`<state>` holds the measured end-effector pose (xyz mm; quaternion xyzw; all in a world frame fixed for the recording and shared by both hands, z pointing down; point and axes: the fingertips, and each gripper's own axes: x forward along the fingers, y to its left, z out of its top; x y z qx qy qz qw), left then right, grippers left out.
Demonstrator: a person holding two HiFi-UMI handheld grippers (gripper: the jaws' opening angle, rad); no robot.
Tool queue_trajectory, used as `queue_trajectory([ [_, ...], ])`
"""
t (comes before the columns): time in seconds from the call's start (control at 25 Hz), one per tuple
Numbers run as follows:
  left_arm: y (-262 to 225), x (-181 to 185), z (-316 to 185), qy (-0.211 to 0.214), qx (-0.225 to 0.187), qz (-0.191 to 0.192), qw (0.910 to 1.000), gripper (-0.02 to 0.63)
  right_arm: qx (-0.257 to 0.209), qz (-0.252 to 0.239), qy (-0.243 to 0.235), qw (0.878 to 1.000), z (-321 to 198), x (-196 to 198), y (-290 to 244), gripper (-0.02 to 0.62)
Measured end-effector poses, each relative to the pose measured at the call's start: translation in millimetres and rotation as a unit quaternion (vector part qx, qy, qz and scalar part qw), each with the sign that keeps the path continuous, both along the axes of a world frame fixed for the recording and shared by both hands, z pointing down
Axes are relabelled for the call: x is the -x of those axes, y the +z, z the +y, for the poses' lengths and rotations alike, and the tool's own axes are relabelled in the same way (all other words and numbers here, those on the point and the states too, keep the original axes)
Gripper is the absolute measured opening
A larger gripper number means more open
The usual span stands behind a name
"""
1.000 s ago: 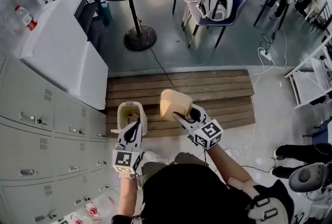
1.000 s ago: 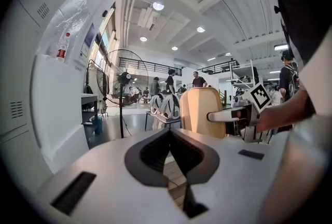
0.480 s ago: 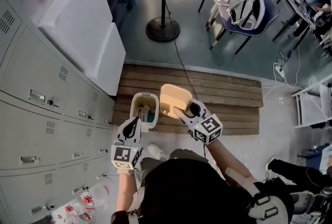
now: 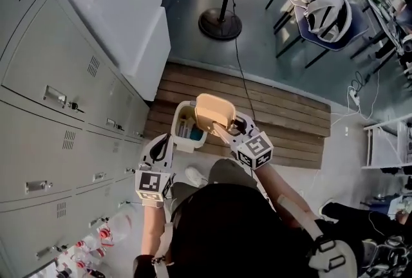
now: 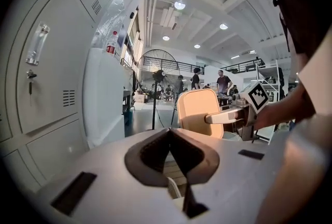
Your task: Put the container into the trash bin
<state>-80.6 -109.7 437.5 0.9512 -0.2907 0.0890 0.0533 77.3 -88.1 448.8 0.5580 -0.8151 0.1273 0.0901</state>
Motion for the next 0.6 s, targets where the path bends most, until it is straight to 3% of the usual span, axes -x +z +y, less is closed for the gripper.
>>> queue_trajectory([
  [0.6,24,39,-28,-0.075,0.033,-0.03,0.9962,0.008,0.069,0.05,-0.08,0.993,-60,29,75,0.224],
])
